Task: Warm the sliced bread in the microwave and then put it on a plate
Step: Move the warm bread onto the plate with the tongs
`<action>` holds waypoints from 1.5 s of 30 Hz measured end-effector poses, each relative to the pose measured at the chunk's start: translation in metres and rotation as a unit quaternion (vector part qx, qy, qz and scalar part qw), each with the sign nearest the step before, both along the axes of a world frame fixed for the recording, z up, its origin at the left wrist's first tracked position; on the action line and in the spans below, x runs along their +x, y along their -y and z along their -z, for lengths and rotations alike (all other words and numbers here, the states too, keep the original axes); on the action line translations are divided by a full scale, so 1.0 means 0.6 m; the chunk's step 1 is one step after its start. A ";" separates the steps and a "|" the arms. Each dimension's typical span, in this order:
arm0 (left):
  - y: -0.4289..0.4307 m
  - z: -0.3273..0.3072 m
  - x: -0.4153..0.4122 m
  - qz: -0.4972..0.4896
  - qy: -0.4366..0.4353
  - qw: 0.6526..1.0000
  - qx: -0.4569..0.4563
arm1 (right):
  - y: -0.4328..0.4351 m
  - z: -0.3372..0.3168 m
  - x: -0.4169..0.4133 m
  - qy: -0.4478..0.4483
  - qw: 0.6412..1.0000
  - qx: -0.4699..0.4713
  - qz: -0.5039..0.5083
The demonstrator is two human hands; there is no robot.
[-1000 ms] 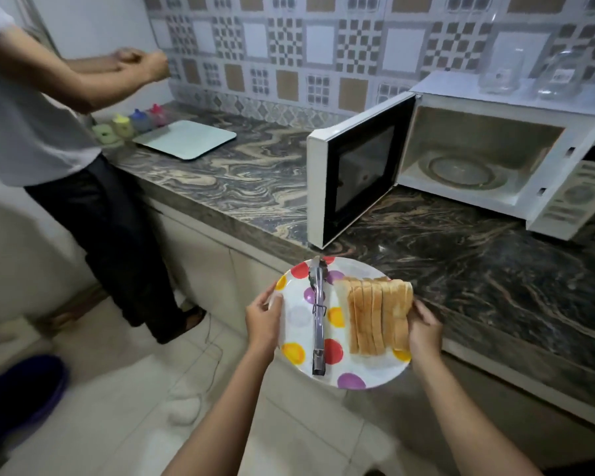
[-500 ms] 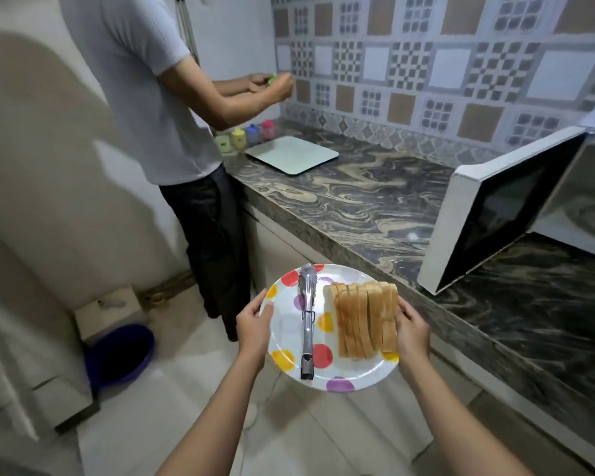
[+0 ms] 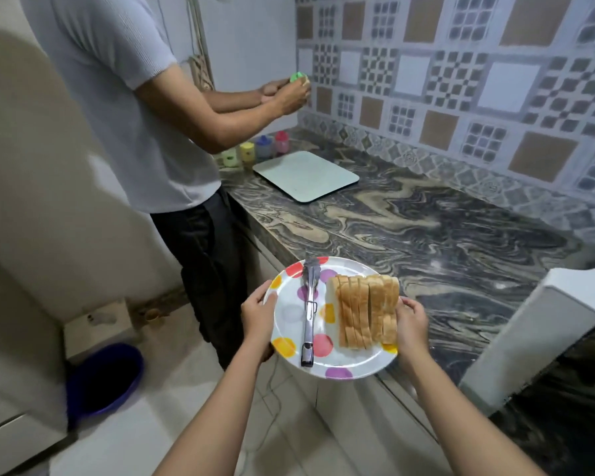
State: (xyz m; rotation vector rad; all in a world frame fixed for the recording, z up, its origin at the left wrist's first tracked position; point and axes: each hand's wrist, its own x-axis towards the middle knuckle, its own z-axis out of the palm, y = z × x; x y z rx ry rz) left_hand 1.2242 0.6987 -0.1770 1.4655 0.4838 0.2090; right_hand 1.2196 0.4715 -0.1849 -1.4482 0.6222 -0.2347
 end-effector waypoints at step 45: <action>0.253 0.070 0.507 0.505 0.062 0.798 0.322 | 0.158 0.015 0.222 -0.264 0.876 -0.200 0.351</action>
